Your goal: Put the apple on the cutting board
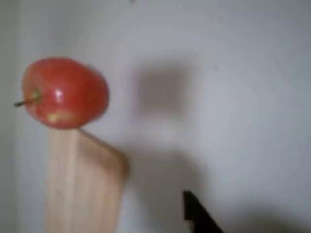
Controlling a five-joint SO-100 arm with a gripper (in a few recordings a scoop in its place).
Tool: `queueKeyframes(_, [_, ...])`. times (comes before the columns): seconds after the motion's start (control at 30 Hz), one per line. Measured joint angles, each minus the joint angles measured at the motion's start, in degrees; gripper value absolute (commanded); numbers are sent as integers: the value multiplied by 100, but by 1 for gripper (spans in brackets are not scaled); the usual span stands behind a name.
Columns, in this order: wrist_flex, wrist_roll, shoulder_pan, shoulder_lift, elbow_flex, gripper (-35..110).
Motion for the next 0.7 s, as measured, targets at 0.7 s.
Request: queueKeyframes(0.7, [1336, 9, -176, -9325, -7699, 68])
